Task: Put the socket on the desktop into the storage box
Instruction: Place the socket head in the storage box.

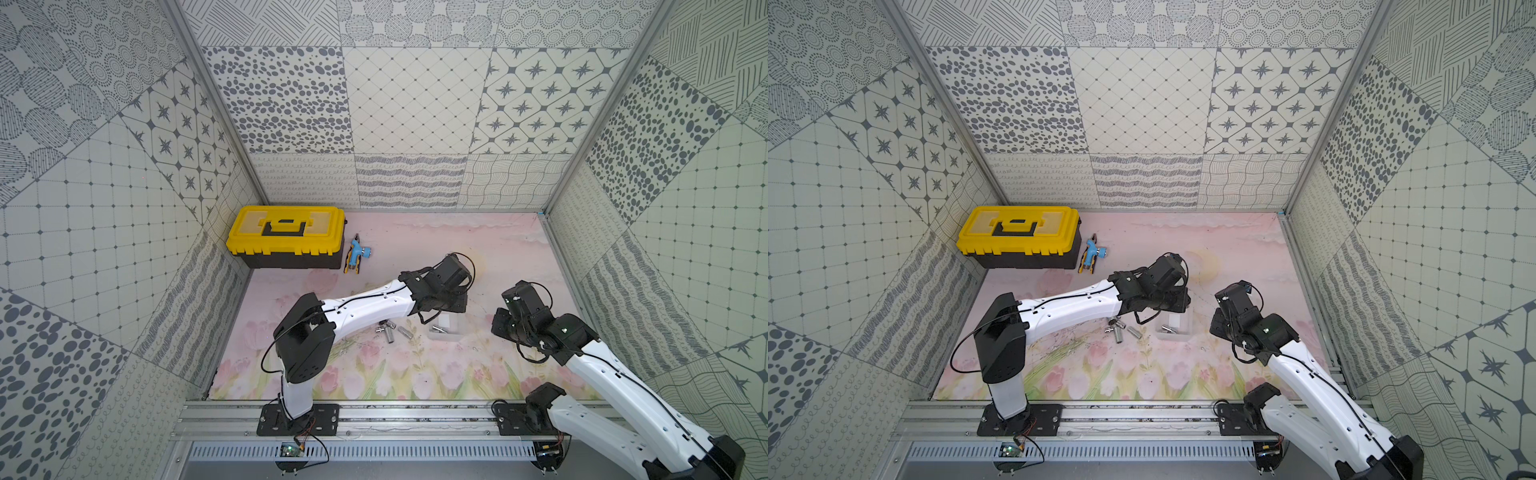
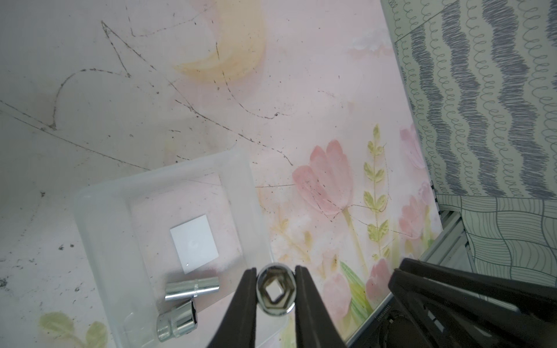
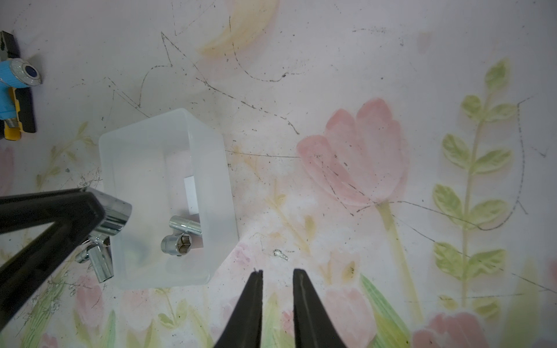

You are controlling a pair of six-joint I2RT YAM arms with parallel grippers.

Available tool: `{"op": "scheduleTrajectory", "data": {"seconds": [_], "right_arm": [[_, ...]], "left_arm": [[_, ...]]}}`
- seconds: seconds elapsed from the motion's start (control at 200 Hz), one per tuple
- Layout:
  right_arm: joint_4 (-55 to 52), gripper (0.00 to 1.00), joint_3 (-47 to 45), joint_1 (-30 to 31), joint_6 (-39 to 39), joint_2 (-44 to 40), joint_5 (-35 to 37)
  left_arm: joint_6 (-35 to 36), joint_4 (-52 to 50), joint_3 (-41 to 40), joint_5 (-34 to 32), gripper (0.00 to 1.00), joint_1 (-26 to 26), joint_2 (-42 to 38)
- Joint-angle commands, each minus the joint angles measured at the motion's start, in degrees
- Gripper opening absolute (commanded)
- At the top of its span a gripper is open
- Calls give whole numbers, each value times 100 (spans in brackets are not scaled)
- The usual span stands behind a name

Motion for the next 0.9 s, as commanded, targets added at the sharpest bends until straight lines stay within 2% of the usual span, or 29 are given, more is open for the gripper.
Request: {"op": "scheduleTrajectory", "data": {"seconds": [0.0, 0.115, 0.18, 0.255, 0.31, 0.4, 0.515, 0.675, 0.895], "right_arm": [[30, 23, 153, -19, -126, 23, -31], [41, 27, 203, -10, -171, 100, -103], [67, 30, 210, -7, -209, 117, -188], [130, 32, 198, 11, -254, 106, -261], [156, 33, 198, 33, -272, 108, -296], [169, 35, 265, 130, -310, 147, -301], [149, 36, 408, 415, -335, 262, -135], [234, 39, 753, 1321, -346, 724, 396], [631, 41, 1275, 2334, -396, 1858, 723]], "left_arm": [[185, -166, 113, -433, 0, 4, 145], [176, -208, 185, -459, 0, 25, 227], [181, -180, 165, -449, 19, 34, 228], [182, -63, 116, -420, 35, 32, 186], [186, -62, 124, -482, 44, 35, 167], [216, -113, 159, -650, 53, 35, 81], [294, -203, 159, -816, 59, 28, -146], [283, -437, -205, -1083, 58, 31, -954], [-54, -723, -2084, -1613, 58, 70, -3148]]}}
